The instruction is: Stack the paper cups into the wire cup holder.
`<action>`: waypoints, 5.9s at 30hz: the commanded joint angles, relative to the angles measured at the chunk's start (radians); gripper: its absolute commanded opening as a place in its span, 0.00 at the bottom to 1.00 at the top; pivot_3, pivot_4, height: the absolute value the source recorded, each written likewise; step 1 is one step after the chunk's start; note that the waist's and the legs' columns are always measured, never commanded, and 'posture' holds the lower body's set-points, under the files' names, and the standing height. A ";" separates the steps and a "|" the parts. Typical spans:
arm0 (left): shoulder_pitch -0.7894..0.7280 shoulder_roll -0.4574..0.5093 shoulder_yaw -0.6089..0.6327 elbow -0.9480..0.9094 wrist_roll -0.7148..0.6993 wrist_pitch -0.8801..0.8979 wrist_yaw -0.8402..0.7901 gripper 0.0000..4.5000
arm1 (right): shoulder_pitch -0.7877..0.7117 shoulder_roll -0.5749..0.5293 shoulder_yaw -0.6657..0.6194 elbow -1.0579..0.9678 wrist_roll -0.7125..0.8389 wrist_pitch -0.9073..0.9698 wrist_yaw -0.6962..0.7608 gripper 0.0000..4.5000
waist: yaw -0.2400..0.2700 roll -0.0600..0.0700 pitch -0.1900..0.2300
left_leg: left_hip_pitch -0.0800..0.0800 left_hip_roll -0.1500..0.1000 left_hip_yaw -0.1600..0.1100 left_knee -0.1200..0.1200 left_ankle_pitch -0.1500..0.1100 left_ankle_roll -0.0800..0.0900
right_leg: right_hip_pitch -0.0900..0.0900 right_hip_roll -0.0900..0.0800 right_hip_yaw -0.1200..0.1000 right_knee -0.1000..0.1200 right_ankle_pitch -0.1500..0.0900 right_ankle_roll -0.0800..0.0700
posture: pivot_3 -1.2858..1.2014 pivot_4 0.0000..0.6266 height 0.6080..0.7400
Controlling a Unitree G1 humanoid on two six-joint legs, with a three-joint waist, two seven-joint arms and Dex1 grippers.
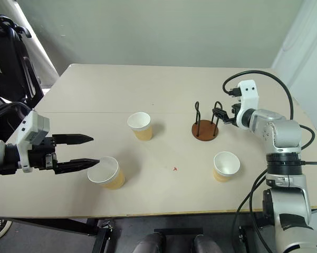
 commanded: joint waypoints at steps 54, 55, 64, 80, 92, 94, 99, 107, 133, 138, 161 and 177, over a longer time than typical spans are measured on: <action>0.075 0.012 0.117 -0.089 -0.020 0.029 0.012 1.00 | 0.070 -0.092 0.412 -0.380 0.031 -0.115 0.592 0.00 | -0.005 -0.002 -0.001 | -0.002 0.007 0.002 0.001 0.004 -0.006 | -0.002 0.006 0.000 0.001 0.003 -0.006 | 0.52 0.24 1.00; 0.075 0.011 0.117 -0.090 -0.020 0.030 0.012 1.00 | 0.070 -0.093 0.415 -0.377 0.030 -0.121 0.595 0.00 | -0.005 -0.002 -0.001 | -0.002 0.007 0.002 0.001 0.003 -0.006 | -0.003 0.006 0.000 0.001 0.003 -0.006 | 0.52 0.24 1.00; 0.049 0.009 0.168 -0.130 -0.147 0.086 -0.027 1.00 | 0.075 -0.103 0.460 -0.337 -0.030 -0.224 0.631 0.00 | -0.005 -0.002 -0.001 | -0.002 0.007 0.002 0.000 0.003 -0.006 | -0.003 0.006 0.000 0.000 0.003 -0.007 | 0.52 0.24 1.00; 0.085 0.078 0.199 -0.220 -0.196 0.114 -0.115 1.00 | 0.069 -0.070 0.468 -0.278 -0.068 -0.272 0.660 0.34 | -0.005 -0.002 -0.001 | -0.002 0.008 0.002 0.000 0.003 -0.006 | -0.002 0.006 0.000 0.001 0.003 -0.007 | 0.52 0.24 1.00; -0.017 0.095 0.077 -0.160 -0.155 0.044 -0.137 1.00 | 0.005 -0.271 0.341 -0.390 -0.047 -0.224 0.718 1.00 | 0.004 -0.002 -0.001 | -0.003 0.008 0.002 0.001 0.003 -0.006 | -0.002 0.006 0.000 0.000 0.003 -0.008 | 0.52 0.24 1.00; -0.066 0.089 0.038 -0.134 -0.155 0.036 -0.147 1.00 | -0.022 -0.340 0.279 -0.421 -0.017 -0.182 0.730 1.00 | 0.004 -0.002 -0.001 | -0.003 0.008 0.003 0.001 0.003 -0.006 | -0.003 0.006 0.000 0.001 0.003 -0.008 | 0.52 0.24 1.00; -0.120 0.069 -0.044 -0.067 -0.117 0.003 -0.166 1.00 | 0.083 -0.566 0.100 -0.596 0.108 -0.067 0.806 1.00 | 0.007 -0.003 -0.002 | -0.004 0.008 0.003 -0.002 0.002 -0.008 | -0.003 0.006 -0.001 0.000 0.000 -0.010 | 0.52 0.24 1.00; -0.152 0.058 -0.084 -0.043 -0.108 -0.001 -0.179 1.00 | 0.465 -0.702 -0.021 -0.805 0.209 -0.053 0.836 1.00 | -0.001 -0.004 -0.001 | -0.002 0.009 0.011 -0.001 0.001 -0.010 | -0.001 0.007 0.003 0.001 -0.005 -0.005 | 0.52 0.24 1.00; 0.007 0.067 0.099 -0.152 -0.137 0.065 -0.122 1.00 | 0.383 -0.604 0.341 -0.630 -0.057 -0.341 0.839 0.06 | 0.000 -0.005 -0.001 | 0.003 0.011 0.014 0.007 -0.001 -0.002 | 0.004 0.007 0.006 0.001 -0.002 -0.001 | 0.52 0.24 1.00; 0.017 0.066 0.102 -0.151 -0.134 0.062 -0.115 1.00 | 0.371 -0.609 0.302 -0.641 -0.012 -0.344 0.887 0.01 | 0.001 -0.005 -0.001 | 0.003 0.011 0.014 0.007 -0.001 -0.002 | 0.004 0.007 0.006 0.001 -0.002 -0.001 | 0.52 0.24 1.00; 0.075 0.056 0.158 -0.192 -0.146 0.074 -0.092 1.00 | -0.092 -0.333 0.381 -0.526 0.118 -0.365 0.951 0.01 | -0.004 -0.005 -0.001 | 0.002 0.014 0.016 0.003 -0.002 -0.003 | 0.002 0.008 0.004 0.001 -0.004 -0.007 | 0.52 0.24 1.00; 0.124 0.082 0.188 -0.210 -0.123 0.068 -0.109 1.00 | -0.062 -0.309 0.416 -0.507 0.013 -0.393 0.933 0.67 | -0.004 -0.005 -0.001 | 0.003 0.016 0.017 0.004 -0.002 -0.003 | 0.002 0.009 0.003 0.002 -0.002 -0.010 | 0.52 0.24 1.00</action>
